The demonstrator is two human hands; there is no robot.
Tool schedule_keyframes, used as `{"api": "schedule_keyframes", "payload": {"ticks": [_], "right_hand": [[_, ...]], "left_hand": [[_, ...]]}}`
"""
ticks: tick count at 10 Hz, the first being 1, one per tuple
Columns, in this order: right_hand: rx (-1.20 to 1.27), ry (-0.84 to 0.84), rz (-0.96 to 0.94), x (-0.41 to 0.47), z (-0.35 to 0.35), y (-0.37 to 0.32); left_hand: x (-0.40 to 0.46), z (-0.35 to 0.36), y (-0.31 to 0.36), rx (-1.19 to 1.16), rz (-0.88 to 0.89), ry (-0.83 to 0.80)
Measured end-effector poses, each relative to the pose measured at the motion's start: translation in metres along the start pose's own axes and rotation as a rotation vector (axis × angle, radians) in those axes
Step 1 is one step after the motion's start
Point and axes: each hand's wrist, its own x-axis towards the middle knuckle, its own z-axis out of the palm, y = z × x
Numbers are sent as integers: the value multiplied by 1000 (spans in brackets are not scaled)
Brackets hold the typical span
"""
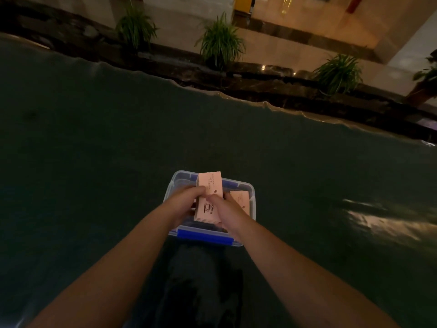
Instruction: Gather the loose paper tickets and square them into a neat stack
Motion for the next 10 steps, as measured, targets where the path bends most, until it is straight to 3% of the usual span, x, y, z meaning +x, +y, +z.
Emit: {"api": "schedule_keyframes", "payload": {"ticks": [2,6,9,10], "right_hand": [[41,37,120,28,15,4],[-179,142,140,45,19,11],[-308,151,-11,30,12,16],[-390,124,-159,6,-16,13]], "left_hand": [[24,1,-7,49,-101,44],[36,9,-13,148,-167,111],[25,12,-5,247,-28,184],[3,20,1,470,142,224]]}}
